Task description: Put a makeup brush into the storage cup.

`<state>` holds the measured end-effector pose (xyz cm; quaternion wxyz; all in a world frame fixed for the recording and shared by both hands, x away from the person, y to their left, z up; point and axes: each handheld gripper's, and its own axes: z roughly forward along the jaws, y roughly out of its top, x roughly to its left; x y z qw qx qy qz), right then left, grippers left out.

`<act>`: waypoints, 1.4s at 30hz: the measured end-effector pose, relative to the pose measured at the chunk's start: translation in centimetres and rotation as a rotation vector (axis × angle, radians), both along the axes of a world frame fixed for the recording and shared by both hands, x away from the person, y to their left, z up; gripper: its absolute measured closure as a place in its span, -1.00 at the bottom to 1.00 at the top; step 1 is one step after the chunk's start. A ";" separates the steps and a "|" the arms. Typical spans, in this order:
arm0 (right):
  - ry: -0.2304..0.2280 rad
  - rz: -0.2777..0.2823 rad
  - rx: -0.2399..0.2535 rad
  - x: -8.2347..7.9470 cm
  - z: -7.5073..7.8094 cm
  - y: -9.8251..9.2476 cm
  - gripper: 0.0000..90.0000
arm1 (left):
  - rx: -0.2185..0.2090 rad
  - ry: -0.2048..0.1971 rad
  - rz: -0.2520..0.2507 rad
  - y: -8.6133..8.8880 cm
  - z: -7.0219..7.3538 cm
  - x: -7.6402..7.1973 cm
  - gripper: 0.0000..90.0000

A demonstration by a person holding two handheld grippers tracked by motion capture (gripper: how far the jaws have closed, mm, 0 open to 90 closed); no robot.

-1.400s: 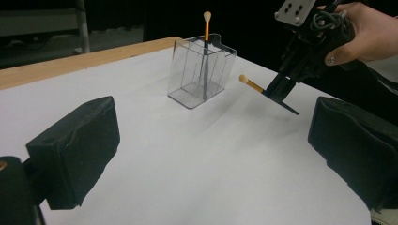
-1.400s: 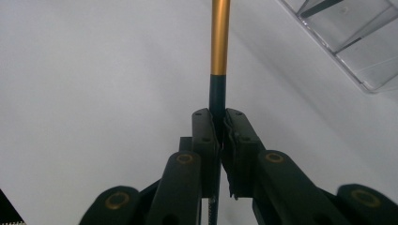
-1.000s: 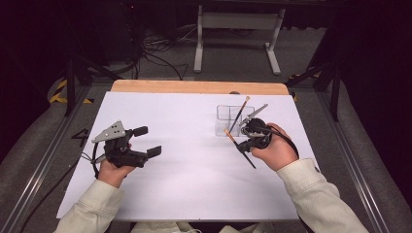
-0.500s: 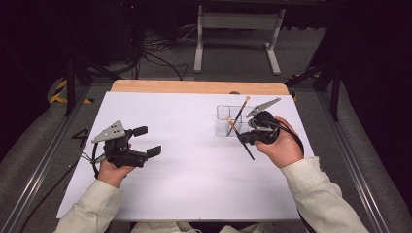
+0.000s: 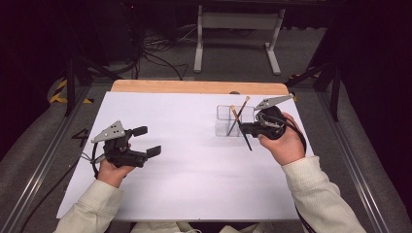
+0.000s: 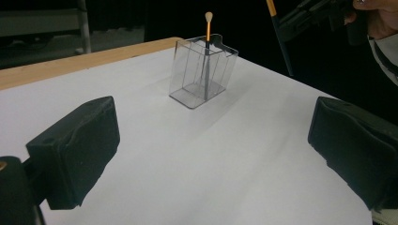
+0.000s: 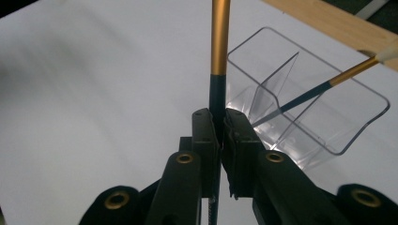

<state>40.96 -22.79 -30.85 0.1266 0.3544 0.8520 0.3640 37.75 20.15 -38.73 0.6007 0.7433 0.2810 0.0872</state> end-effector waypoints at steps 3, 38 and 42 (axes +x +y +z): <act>-0.009 -0.002 0.019 0.0 0.1 -0.1 0.87 | 0.000 -0.001 -0.001 0.0 0.0 0.0 -0.93; -0.389 0.008 0.293 1.5 -1.2 -2.7 0.86 | -0.002 -0.002 0.003 0.3 0.0 0.0 -0.93; -0.416 0.011 0.294 1.6 -1.4 -2.6 0.86 | -0.004 -0.002 0.005 0.3 -0.1 0.1 -0.93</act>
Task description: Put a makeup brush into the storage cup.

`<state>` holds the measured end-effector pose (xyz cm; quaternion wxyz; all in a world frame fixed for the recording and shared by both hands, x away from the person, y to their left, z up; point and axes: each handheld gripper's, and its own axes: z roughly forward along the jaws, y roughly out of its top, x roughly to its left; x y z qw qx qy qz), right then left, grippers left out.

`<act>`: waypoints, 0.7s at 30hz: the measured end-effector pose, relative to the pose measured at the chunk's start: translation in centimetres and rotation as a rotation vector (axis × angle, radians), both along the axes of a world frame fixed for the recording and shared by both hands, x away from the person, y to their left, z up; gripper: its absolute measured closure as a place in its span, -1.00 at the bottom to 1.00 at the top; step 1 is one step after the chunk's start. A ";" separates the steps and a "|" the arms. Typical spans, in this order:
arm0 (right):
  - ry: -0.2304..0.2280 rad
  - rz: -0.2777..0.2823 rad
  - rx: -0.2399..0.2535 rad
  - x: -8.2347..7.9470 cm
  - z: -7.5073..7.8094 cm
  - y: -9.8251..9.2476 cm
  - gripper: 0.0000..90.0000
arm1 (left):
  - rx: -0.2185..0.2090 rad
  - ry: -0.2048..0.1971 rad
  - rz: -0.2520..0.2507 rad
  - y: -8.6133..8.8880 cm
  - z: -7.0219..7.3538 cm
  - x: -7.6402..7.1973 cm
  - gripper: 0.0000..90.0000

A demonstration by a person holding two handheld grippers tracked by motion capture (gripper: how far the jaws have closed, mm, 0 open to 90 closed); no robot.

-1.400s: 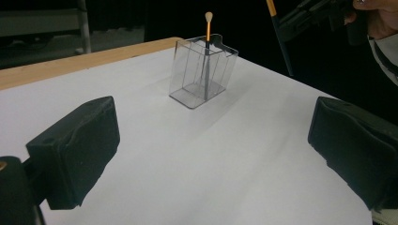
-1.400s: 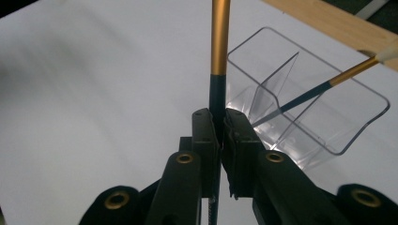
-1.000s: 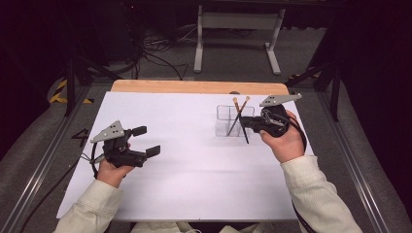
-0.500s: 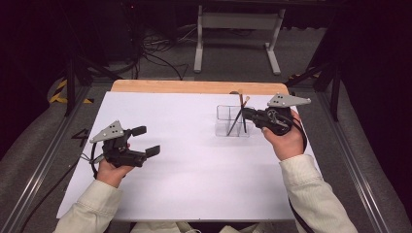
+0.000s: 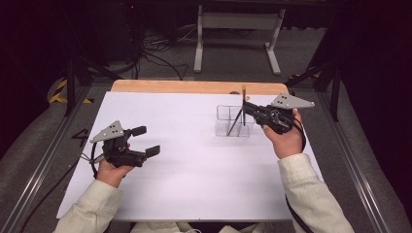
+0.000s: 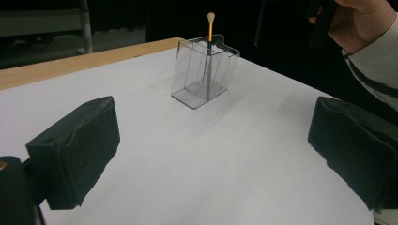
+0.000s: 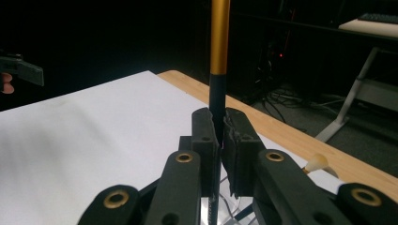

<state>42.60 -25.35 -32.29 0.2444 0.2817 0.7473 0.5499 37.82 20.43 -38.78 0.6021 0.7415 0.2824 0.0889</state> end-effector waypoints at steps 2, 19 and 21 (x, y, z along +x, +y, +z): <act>-0.014 -0.006 0.003 0.1 -0.1 0.0 0.86 | -0.002 0.002 -0.001 0.0 0.0 0.0 -0.93; -0.089 -0.031 0.117 1.8 -1.4 -0.8 0.86 | 0.000 0.007 0.000 0.1 -0.1 0.0 -0.93; -0.088 -0.028 0.130 2.0 -1.6 -0.9 0.86 | -0.002 0.006 0.001 0.1 -0.1 0.0 -0.93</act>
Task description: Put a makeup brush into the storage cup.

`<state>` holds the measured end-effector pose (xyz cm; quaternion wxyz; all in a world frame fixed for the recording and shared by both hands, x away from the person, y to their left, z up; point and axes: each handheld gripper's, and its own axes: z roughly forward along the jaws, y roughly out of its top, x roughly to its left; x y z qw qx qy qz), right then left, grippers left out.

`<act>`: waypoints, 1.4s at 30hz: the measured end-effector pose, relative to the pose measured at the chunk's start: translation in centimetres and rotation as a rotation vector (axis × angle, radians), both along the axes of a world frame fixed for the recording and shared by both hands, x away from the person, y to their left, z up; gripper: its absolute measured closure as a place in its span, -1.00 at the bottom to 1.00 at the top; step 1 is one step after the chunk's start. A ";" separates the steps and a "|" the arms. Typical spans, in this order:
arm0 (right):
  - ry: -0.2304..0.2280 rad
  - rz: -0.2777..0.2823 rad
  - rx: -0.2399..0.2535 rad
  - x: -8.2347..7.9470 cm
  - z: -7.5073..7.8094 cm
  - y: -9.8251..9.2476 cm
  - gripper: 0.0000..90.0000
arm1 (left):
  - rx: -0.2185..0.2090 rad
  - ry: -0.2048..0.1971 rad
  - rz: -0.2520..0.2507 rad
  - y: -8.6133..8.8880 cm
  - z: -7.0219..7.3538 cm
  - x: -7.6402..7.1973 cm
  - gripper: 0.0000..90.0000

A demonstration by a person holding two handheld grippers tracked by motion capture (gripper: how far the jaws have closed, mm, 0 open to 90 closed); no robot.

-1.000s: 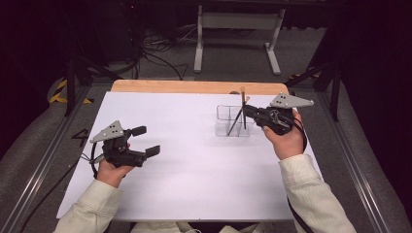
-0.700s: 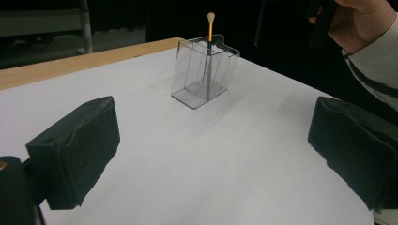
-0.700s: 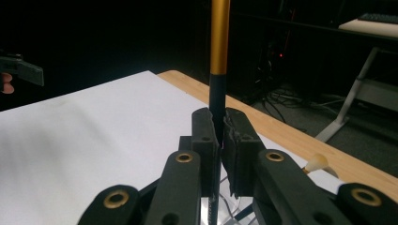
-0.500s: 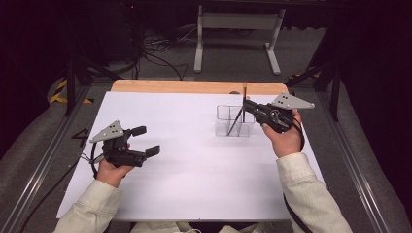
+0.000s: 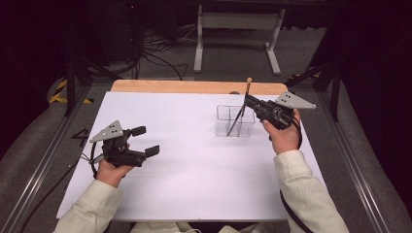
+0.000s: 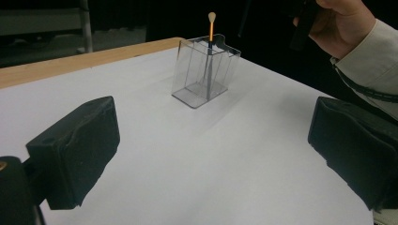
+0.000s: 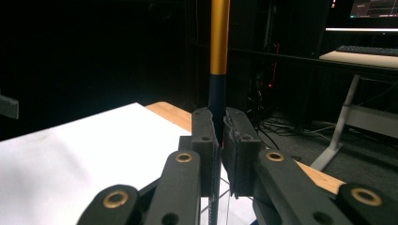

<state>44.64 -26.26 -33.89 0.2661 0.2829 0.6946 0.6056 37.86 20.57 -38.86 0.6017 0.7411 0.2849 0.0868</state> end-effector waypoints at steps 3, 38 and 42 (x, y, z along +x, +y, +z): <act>-0.009 0.005 0.009 0.3 -0.4 0.1 0.86 | 0.000 0.001 -0.001 0.0 0.0 0.0 -0.93; 0.025 0.027 0.001 2.6 -3.9 0.3 0.86 | 0.002 -0.004 -0.001 0.1 0.0 0.0 -0.93; 0.041 0.026 0.000 2.7 -4.2 0.3 0.86 | 0.002 0.000 -0.001 0.0 0.0 0.0 -0.93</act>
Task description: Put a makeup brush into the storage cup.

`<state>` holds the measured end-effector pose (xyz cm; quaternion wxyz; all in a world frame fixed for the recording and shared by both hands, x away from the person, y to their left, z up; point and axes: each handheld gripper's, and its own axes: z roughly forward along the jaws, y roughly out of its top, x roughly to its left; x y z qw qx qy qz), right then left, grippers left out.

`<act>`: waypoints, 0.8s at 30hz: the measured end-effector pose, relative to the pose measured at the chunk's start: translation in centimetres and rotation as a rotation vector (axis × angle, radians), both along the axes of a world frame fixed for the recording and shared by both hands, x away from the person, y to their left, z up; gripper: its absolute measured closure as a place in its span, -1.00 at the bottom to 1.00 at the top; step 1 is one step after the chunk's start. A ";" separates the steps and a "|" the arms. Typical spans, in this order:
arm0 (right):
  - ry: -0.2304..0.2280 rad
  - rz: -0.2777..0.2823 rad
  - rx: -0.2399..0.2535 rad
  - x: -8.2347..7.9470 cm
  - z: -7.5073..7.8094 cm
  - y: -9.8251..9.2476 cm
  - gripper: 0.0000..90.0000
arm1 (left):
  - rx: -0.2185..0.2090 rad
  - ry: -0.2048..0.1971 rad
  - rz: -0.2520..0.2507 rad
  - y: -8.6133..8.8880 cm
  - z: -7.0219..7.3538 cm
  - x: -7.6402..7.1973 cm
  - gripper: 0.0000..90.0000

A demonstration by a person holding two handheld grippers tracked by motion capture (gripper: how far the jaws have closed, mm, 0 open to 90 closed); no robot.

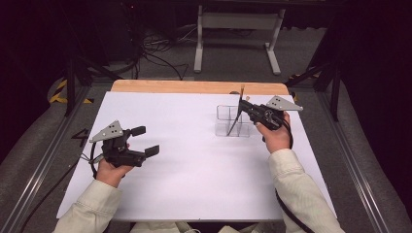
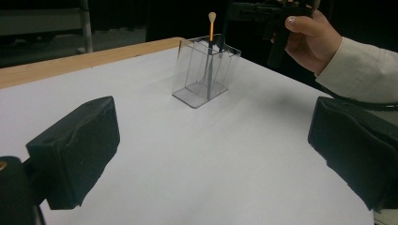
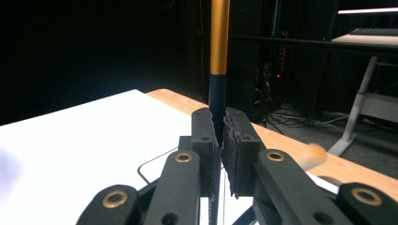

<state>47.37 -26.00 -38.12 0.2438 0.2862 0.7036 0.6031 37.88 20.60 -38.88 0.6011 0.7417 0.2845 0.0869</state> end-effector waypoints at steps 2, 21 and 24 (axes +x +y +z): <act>0.003 -0.001 -0.004 0.0 -0.1 0.0 0.86 | 0.000 0.000 -0.001 0.0 0.0 0.0 -0.93; 0.098 -0.013 -0.032 0.4 -1.5 -0.2 0.86 | -0.004 0.005 -0.008 0.0 -0.1 0.1 -0.93; 0.102 -0.006 -0.037 0.4 -1.5 -0.2 0.86 | -0.007 0.009 -0.006 0.0 -0.1 0.0 -0.93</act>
